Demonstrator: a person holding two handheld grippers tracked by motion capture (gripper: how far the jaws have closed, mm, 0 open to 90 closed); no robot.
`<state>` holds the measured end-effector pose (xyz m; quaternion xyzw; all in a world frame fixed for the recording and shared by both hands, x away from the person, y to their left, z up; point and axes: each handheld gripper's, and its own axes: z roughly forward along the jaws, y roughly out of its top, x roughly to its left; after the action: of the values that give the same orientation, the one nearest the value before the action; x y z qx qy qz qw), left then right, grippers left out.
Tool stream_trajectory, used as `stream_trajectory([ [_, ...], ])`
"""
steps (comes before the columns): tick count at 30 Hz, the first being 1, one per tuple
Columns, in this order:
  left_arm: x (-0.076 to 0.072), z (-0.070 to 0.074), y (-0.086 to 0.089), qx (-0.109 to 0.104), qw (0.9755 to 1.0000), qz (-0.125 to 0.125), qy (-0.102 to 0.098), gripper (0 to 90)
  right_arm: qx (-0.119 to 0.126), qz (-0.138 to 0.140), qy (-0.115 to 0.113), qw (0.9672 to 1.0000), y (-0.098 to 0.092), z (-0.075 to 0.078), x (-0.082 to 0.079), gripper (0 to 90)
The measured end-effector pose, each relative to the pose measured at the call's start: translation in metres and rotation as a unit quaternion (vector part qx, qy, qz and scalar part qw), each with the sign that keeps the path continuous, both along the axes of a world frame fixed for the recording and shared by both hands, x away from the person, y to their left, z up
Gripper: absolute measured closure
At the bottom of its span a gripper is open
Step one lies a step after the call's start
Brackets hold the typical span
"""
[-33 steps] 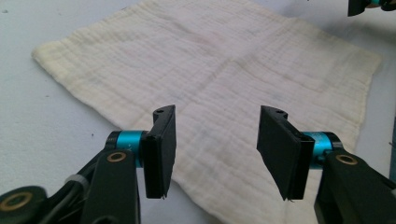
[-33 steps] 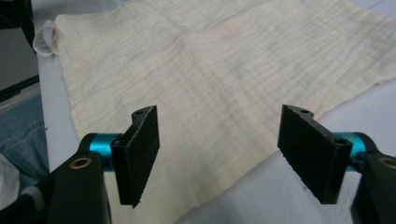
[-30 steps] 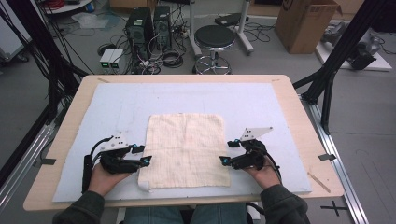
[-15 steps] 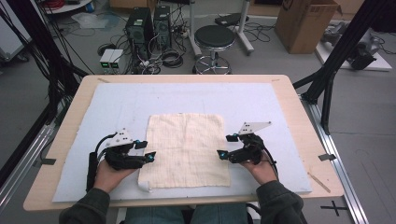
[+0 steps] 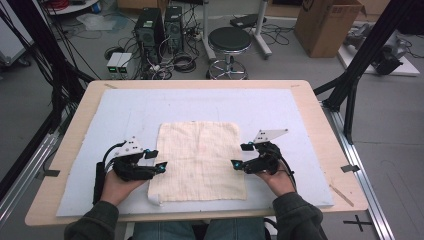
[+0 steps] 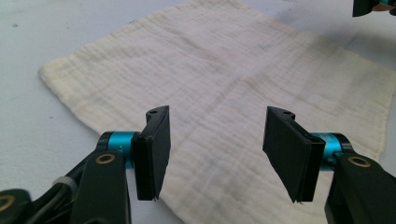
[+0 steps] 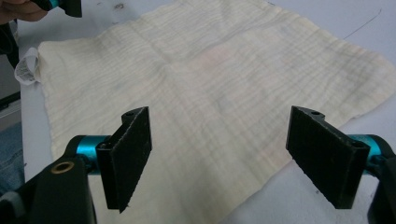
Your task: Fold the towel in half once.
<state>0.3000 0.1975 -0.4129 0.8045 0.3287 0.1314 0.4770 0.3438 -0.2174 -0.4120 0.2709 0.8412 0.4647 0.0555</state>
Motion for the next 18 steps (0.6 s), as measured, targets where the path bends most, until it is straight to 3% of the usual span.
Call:
stream_trajectory([
  [8,0.003,0.000,0.003,-0.002,1.0000,-0.002,0.008,42.2,-0.001,-0.001,0.006,1.0000,0.000,0.000,0.005,22.1],
  [14,0.011,0.004,0.005,-0.015,0.9997,0.005,0.016,42.4,-0.001,-0.006,0.001,1.0000,-0.002,0.005,0.018,22.9],
  [18,0.019,0.005,0.006,-0.012,0.9996,0.006,0.023,42.5,-0.001,-0.011,0.001,0.9999,-0.003,0.008,0.027,23.7],
])
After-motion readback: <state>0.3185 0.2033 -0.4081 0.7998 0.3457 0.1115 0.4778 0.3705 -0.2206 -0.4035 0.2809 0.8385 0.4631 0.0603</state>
